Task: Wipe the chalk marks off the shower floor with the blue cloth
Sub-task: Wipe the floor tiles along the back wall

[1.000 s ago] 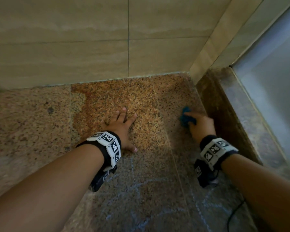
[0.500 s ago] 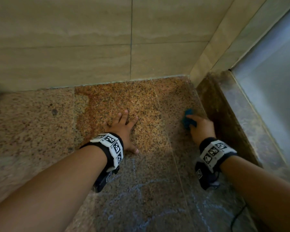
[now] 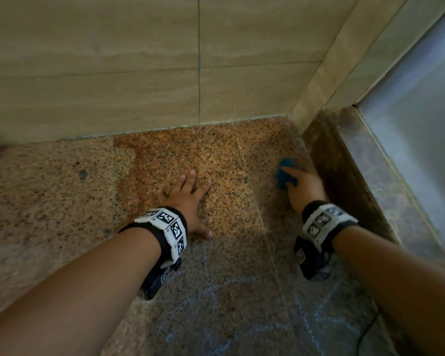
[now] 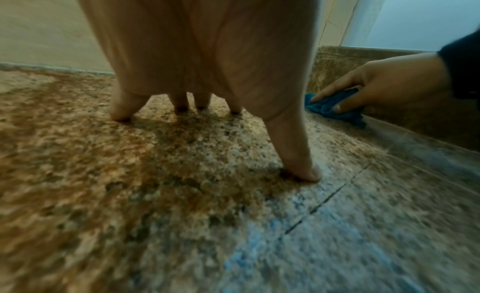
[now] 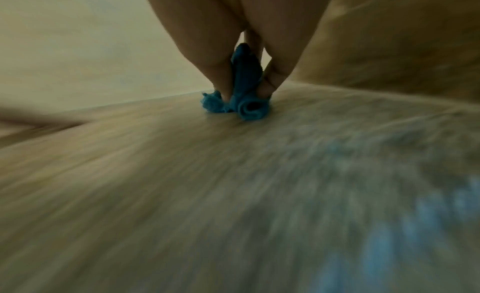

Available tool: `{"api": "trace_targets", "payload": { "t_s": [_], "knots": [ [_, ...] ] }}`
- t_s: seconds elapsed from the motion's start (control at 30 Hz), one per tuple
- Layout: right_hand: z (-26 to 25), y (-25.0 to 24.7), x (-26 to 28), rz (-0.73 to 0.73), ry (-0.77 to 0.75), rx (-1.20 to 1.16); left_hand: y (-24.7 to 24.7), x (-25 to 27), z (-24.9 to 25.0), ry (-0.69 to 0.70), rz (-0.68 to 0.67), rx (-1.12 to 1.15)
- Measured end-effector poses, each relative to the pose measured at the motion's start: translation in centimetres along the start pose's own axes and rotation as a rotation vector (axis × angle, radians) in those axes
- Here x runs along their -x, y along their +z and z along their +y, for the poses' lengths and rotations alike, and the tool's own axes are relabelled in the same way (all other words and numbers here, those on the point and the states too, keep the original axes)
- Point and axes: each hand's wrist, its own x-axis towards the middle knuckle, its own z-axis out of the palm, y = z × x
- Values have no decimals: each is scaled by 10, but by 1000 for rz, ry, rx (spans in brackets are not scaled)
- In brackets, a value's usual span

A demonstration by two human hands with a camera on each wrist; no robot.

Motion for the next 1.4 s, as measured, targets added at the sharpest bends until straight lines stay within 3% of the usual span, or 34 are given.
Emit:
{"api": "trace_targets", "payload": {
  "t_s": [0.13, 0.2, 0.27, 0.37, 0.43, 0.5, 0.7, 0.77, 0.83, 0.9, 1.03, 1.1, 1.3, 1.4],
  "knots": [
    [-25, 22, 45, -160, -279, -63, 0, 0, 0, -1, 2, -2],
    [-23, 20, 51, -232, -337, -44, 0, 1, 1, -2, 8, -5],
    [-8, 8, 47, -189, -248, -54, -2, 3, 2, -4, -2, 0],
    [22, -16, 40, -64, 60, -12, -3, 3, 3, -9, -8, -5],
    [32, -22, 43, -32, 186, 35, -3, 3, 4, -9, -5, -9],
    [26, -16, 51, -35, 179, 67, -2, 3, 4, -11, 0, -14],
    [1, 10, 74, -190, -146, 28, -1, 3, 2, -8, -6, -13],
    [11, 0, 69, -107, -83, 41, -1, 4, 2, -7, 1, -8],
    [25, -14, 65, -36, 83, 72, -1, 5, 2, -6, 3, 0],
    [35, -23, 64, -69, 214, 167, 0, 5, 1, 2, 7, 8],
    [24, -14, 71, -138, 264, 246, 1, 7, -1, 29, -2, 21],
    [4, -3, 77, -163, 219, 193, 0, 8, -5, 51, -9, 23],
    [-74, 33, 105, -392, -225, 117, 4, 22, -31, 49, 12, 35],
    [-97, 29, 92, -476, -210, 49, 1, 33, -48, 27, 45, 174]
  ]
}}
